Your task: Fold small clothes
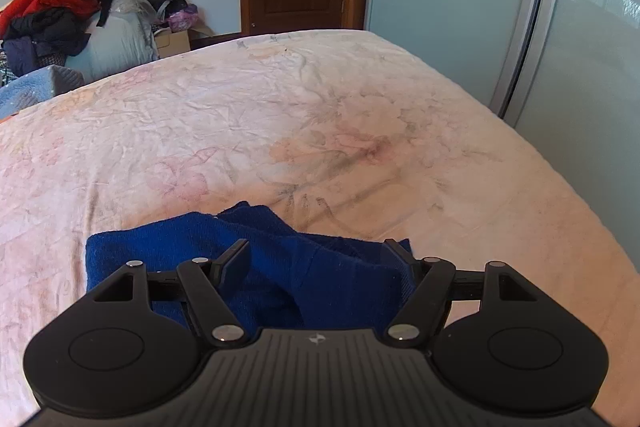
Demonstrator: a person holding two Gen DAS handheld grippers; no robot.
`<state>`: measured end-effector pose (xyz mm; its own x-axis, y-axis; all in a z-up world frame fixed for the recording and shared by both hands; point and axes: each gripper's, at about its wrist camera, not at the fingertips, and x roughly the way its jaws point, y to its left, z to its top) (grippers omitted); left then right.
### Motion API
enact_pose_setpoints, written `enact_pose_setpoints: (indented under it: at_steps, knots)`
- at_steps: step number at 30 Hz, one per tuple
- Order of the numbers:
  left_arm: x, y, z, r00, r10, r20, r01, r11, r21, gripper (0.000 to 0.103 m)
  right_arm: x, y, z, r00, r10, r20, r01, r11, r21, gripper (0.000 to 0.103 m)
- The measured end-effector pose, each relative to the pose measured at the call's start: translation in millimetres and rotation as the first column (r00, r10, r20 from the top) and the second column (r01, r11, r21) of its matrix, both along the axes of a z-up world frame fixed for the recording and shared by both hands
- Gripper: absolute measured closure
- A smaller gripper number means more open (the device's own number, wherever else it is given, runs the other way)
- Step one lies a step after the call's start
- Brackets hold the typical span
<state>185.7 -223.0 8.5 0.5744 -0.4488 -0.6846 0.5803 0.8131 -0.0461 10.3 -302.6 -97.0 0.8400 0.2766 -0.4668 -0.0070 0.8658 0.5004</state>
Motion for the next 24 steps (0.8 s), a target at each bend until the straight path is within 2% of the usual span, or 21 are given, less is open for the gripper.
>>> enact_pose_setpoints:
  at_steps: [3,5,8,9,10,14,18,21,24]
  knots:
    - [5,13,8,1.0,0.004,-0.008,-0.004,0.999,-0.048,0.03,-2,-4,-1,1.0,-0.012,-0.007,0.012,1.0,0.02,0.072]
    - [11,29,16,0.999,0.038,-0.011,-0.039,0.995,-0.09,0.023,-5,-7,0,1.0,-0.026,-0.01,0.026,0.999,0.035,0.068]
    - [24,64,25,0.995,0.1,-0.029,-0.103,0.983,-0.152,0.021,-11,-18,1,0.998,-0.059,-0.014,0.06,0.995,0.076,0.065]
    - [28,76,25,0.992,0.123,-0.036,-0.127,0.98,-0.152,0.021,-14,-23,2,0.996,-0.083,-0.019,0.084,0.992,0.092,0.058]
    - [32,85,25,0.988,0.148,-0.036,-0.152,0.978,-0.141,0.021,-17,-28,4,0.992,-0.122,-0.031,0.124,0.989,0.086,0.044]
    - [32,109,12,0.975,0.217,0.039,-0.216,0.976,-0.026,0.021,-23,-47,22,0.971,-0.236,0.017,0.236,0.971,0.035,0.043]
    - [23,106,-9,0.974,0.212,0.079,-0.219,0.971,0.091,0.021,13,-50,47,0.979,-0.185,0.079,0.188,0.982,-0.029,0.043]
    - [12,104,-17,0.975,0.197,0.107,-0.209,0.97,0.123,0.021,62,-46,62,0.989,-0.096,0.109,0.112,0.981,-0.155,0.043]
    - [2,101,-19,0.973,0.19,0.134,-0.209,0.967,0.144,0.021,114,-41,70,0.997,-0.009,0.081,0.029,0.969,-0.244,0.043]
